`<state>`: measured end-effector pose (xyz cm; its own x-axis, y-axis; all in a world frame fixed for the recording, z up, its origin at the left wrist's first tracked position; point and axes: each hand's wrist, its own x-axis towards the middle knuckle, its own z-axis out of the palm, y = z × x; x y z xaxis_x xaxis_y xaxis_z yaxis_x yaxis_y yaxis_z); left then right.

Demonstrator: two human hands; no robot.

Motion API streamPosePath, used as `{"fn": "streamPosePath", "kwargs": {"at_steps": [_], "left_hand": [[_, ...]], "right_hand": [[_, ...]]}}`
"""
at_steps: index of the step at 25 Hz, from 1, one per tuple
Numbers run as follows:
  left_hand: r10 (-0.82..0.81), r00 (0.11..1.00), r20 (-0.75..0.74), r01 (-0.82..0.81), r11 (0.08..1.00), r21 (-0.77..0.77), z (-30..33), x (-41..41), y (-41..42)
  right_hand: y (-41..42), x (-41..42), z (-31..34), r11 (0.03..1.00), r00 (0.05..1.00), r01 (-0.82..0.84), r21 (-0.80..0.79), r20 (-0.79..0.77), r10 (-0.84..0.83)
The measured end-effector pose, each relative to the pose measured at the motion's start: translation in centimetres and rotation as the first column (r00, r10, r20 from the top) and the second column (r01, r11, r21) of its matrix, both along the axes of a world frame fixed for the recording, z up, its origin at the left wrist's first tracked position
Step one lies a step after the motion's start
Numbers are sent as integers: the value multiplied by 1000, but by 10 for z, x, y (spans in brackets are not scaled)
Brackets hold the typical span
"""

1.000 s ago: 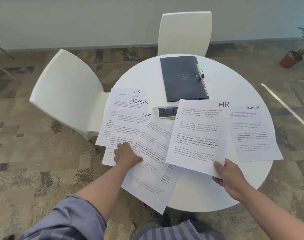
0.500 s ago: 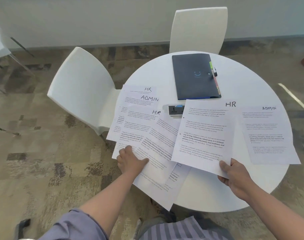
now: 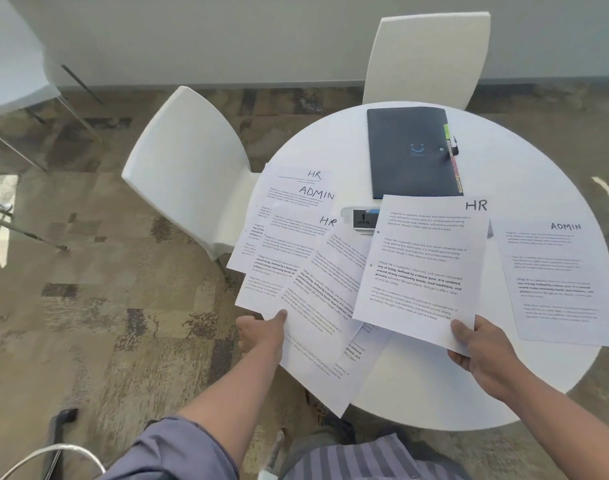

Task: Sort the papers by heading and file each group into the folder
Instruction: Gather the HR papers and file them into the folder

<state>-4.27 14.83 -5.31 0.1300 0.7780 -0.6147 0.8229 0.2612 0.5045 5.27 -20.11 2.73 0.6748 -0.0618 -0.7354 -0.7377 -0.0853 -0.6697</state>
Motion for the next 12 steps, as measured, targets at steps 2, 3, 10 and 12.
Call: {"fn": "streamPosePath", "kwargs": {"at_steps": [2,3,10,12], "left_hand": [[-111,993,-33,113,991,78,2,-5,3],[-191,980,-56,196,973,121,5,-7,4],[-580,782,-228,618,768,167,7,-5,20],[-614,752,-242,653,744,143,9,-1,24]], "right_hand": [[-4,0,0,1000,1000,8,-1,-4,-8],[-5,0,0,1000,1000,11,-1,-8,-11],[-10,3,0,1000,1000,15,7,-11,-15],[-11,3,0,1000,1000,15,10,-14,-15]]}}
